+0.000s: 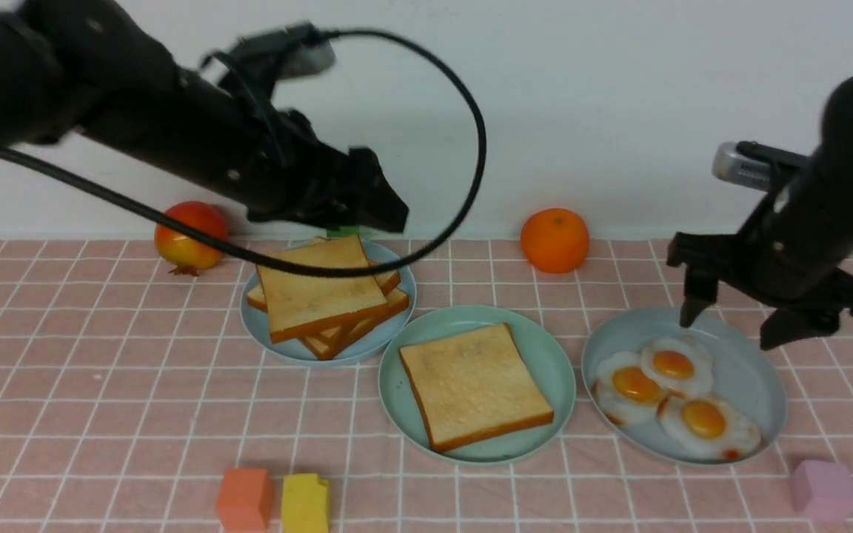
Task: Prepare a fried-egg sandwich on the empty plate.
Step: Use the right arm to grab a fried egg
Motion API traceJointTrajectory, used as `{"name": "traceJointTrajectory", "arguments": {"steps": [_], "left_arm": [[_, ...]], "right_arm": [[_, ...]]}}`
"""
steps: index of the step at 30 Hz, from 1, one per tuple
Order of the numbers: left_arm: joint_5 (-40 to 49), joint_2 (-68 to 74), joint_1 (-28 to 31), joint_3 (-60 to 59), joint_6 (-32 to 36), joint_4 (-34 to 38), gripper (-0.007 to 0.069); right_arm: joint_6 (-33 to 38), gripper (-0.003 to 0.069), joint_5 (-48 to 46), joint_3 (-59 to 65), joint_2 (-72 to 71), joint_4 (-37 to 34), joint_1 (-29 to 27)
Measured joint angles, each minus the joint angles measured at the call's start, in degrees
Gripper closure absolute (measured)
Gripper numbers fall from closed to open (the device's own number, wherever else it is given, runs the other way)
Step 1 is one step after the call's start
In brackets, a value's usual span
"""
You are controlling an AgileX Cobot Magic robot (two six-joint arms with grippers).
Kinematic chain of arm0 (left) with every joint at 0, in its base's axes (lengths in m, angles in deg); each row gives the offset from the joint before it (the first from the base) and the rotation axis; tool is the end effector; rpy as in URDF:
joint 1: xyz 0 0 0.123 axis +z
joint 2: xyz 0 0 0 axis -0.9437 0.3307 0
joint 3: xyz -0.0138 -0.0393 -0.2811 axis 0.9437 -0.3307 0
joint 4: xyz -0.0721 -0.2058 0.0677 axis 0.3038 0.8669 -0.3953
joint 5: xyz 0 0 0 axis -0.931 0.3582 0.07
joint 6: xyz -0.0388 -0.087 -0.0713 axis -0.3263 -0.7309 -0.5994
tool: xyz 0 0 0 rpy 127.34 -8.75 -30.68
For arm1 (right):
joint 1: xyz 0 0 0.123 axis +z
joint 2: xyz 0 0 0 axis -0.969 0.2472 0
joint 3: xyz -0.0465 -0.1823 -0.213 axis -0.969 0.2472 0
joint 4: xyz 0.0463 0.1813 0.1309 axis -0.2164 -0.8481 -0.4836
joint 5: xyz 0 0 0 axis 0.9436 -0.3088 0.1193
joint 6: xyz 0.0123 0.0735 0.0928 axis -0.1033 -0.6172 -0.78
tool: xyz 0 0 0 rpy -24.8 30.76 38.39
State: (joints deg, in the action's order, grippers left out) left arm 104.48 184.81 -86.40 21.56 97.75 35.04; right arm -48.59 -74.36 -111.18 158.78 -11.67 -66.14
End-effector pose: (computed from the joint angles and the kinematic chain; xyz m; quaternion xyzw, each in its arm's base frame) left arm 0.3427 -0.1511 0.3243 0.1592 0.8849 -0.2798 0.3367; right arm 0.3550 0.0660 0.2278 0.1431 0.9746 0.0777 0.1540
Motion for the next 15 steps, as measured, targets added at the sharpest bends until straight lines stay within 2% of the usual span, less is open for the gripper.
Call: {"name": "traceJointTrajectory", "arguments": {"steps": [1, 4, 15], "left_arm": [[0.43, -2.23, 0.0, 0.0, -0.85, -0.6, 0.0035], [1.34, -5.2, 0.0, 0.0, -1.3, -0.91, 0.0035], [2.59, -6.72, 0.0, 0.0, -1.5, -0.91, 0.0035]], "right_arm": [[-2.85, 0.0059, 1.78, -0.73, 2.58, -0.07, 0.0], [-5.71, 0.0059, 5.15, -1.01, 6.57, -0.58, 0.0], [-6.87, 0.0059, 9.8, -1.08, 11.05, 1.02, -1.33]]}}
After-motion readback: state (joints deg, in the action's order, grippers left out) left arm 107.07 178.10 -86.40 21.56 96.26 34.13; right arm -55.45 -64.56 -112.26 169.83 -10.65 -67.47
